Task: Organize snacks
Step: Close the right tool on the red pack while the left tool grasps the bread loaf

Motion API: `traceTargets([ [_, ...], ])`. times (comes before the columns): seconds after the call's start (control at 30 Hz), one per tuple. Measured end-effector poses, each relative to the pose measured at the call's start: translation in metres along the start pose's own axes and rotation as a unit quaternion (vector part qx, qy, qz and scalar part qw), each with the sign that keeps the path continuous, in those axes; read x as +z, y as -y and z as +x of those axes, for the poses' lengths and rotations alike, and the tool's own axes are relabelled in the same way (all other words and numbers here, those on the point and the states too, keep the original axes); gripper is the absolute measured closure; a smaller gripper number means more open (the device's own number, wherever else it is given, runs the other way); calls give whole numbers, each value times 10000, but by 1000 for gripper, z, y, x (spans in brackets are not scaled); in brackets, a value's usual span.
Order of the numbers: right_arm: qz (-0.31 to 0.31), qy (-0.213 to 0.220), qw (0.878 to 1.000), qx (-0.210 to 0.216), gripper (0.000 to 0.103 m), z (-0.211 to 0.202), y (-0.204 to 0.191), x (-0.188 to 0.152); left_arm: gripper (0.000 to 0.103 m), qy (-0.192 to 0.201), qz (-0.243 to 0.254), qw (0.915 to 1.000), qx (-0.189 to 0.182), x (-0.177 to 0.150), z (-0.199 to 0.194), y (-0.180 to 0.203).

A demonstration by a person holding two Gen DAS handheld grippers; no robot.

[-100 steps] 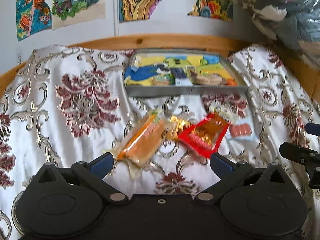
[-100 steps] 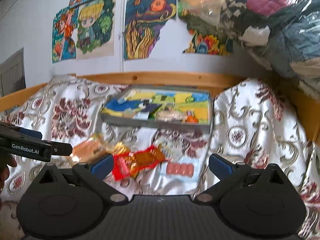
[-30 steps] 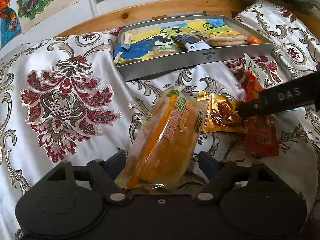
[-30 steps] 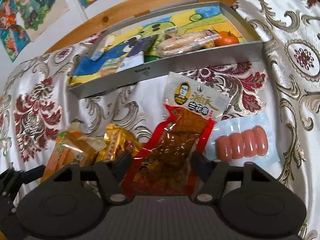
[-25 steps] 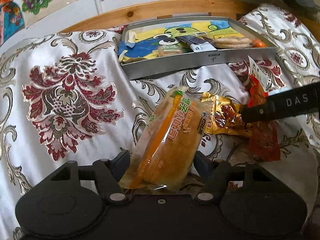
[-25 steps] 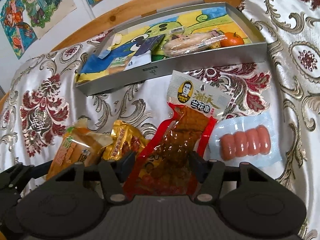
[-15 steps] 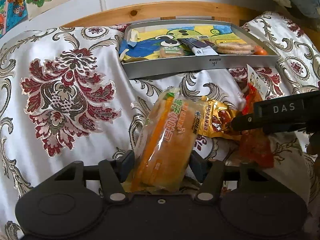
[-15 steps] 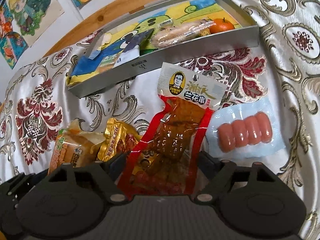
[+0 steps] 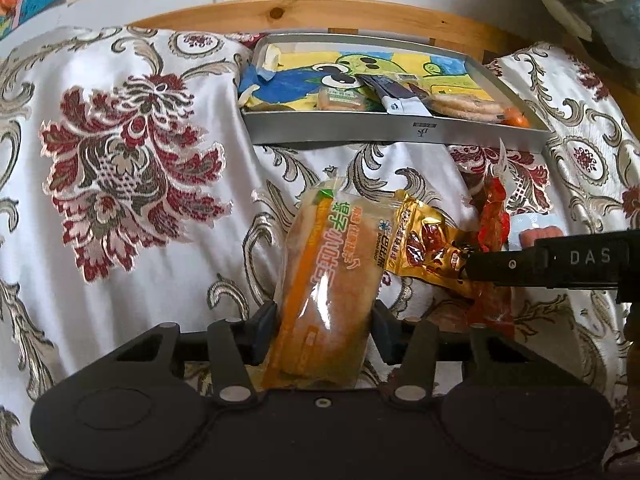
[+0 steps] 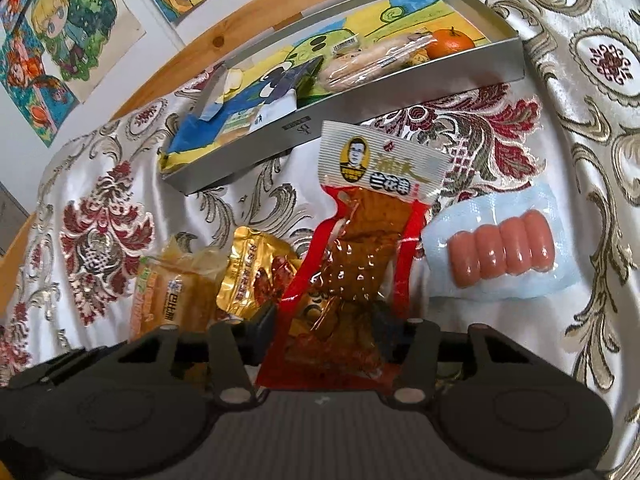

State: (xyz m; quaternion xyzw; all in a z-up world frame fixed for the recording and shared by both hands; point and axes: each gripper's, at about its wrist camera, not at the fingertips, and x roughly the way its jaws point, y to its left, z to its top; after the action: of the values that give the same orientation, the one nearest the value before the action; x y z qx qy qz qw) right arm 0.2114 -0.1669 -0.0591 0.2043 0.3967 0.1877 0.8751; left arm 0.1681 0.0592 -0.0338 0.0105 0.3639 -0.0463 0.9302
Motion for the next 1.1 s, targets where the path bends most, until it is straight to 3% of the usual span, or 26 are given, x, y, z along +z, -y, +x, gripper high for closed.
traceTargets([
  [0.2, -118, -41, 9999, -49, 67, -6, -6, -1, 52, -136, -277, 9995, -97, -3, -5, -3],
  [0.27, -58, -44, 9999, -139, 62, -7, -6, -3, 52, -172, -351, 9992, -122, -4, -6, -3],
  [0.63, 153, 211, 9967, -769, 55, -41, 2, -21, 52, -306, -420, 9979, -385, -8, -10, 6],
  [0.83, 356, 223, 9972, -613, 43, -42, 17, -21, 52, -342, -310, 9979, -464, -11, -7, 12],
  [0.97, -47, 257, 9946, -1003, 44, -41, 11, -28, 52, -348, -281, 9979, -473, -11, -6, 11],
  [1.1, 25, 289, 9950, -956, 46, -46, 13, -31, 52, -347, -280, 9979, -470, -11, -7, 11],
])
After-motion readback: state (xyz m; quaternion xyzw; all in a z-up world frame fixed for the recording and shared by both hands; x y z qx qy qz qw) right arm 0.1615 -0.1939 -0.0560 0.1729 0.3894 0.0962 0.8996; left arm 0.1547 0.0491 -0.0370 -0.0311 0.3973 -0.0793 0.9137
